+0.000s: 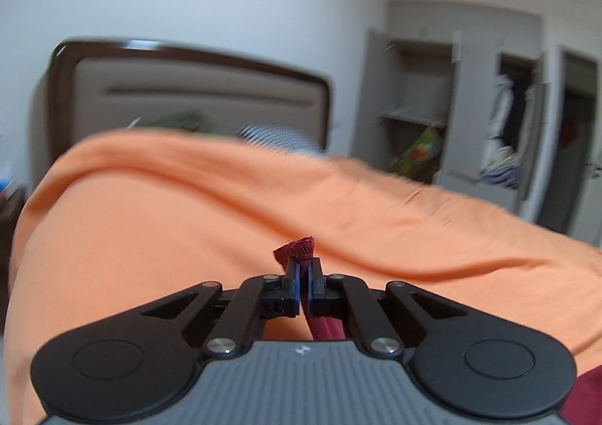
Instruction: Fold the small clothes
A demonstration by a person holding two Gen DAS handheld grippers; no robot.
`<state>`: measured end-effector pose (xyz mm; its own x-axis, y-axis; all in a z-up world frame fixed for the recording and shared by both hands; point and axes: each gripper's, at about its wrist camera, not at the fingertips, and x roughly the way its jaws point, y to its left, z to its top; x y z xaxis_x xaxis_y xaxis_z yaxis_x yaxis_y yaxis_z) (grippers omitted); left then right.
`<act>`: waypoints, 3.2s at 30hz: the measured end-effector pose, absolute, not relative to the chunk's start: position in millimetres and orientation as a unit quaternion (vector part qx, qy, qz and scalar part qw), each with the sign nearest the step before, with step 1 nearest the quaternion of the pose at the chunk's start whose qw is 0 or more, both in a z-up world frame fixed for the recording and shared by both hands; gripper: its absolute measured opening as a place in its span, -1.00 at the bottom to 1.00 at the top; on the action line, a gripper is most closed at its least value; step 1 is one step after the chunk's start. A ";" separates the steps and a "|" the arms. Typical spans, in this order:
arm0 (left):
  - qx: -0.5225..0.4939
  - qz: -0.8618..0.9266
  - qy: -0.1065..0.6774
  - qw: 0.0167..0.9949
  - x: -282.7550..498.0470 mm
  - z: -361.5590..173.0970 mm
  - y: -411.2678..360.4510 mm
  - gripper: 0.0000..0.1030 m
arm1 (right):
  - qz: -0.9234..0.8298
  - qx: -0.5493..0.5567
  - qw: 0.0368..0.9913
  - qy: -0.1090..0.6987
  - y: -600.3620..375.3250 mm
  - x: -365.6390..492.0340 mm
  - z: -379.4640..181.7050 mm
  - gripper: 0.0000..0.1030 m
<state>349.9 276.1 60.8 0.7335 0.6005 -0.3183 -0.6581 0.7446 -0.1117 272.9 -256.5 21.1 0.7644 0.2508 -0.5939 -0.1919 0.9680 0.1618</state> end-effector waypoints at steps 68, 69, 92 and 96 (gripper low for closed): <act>-0.120 0.106 0.279 0.947 376.8 -5.7 152.2 0.99 | 0.121 0.130 0.928 0.327 -280.0 419.7 -1.4 0.13; -0.138 0.104 0.279 0.944 376.4 -6.8 163.9 0.99 | 0.118 0.129 0.928 0.329 -278.0 424.7 -2.5 -0.24; 0.096 0.019 0.274 0.957 392.8 -39.0 68.7 0.86 | 0.141 0.159 0.959 0.188 -296.1 430.0 122.6 -0.93; 0.132 0.023 0.268 0.954 397.7 -40.3 51.1 0.77 | 0.169 0.142 0.964 0.147 -281.8 440.0 168.7 -0.94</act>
